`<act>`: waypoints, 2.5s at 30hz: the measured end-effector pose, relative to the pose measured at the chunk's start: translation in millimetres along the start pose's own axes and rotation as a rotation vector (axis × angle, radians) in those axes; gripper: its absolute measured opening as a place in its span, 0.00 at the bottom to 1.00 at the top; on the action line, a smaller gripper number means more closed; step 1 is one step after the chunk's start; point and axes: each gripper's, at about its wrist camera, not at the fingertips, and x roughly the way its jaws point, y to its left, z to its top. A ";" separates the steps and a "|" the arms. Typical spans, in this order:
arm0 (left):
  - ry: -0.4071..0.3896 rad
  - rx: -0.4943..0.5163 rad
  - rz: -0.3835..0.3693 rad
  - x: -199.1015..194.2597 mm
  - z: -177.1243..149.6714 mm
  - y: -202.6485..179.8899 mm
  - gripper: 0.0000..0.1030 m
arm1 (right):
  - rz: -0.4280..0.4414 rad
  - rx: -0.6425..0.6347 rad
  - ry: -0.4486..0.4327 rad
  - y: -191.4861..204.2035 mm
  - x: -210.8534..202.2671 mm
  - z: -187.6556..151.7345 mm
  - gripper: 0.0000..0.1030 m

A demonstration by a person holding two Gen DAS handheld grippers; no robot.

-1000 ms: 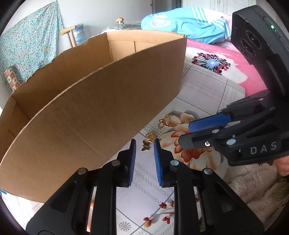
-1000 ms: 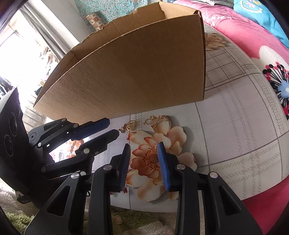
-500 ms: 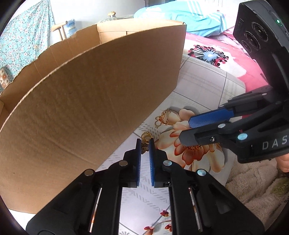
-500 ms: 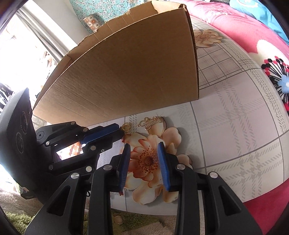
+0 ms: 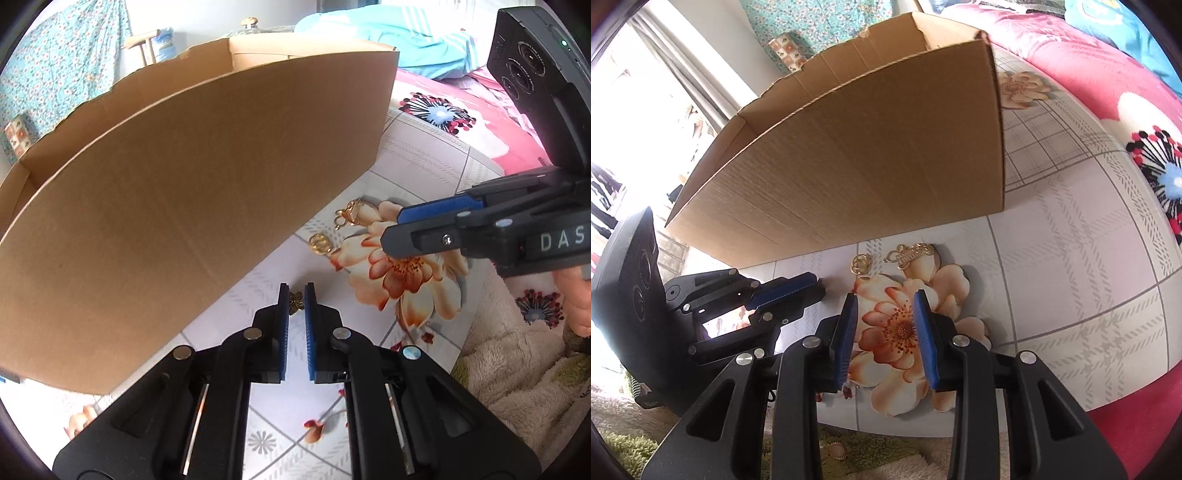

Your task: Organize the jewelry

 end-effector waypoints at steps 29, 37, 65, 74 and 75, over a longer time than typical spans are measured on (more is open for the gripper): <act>-0.031 -0.047 -0.004 -7.7 -15.4 9.4 0.06 | -0.146 -0.228 -0.026 50.1 37.2 19.1 0.11; -0.035 -0.052 -0.012 -8.8 -17.9 12.3 0.06 | -0.090 -0.162 -0.065 39.4 20.0 19.5 0.11; -0.050 -0.065 -0.027 -15.7 -16.4 12.7 0.06 | 0.025 -0.046 -0.125 21.6 -12.7 8.9 0.11; -0.060 -0.057 -0.024 -19.0 -13.3 10.2 0.06 | 0.024 -0.050 -0.135 22.4 -14.2 7.5 0.11; -0.061 -0.056 -0.024 -19.3 -13.2 10.4 0.06 | 0.023 -0.052 -0.136 22.9 -14.5 7.2 0.11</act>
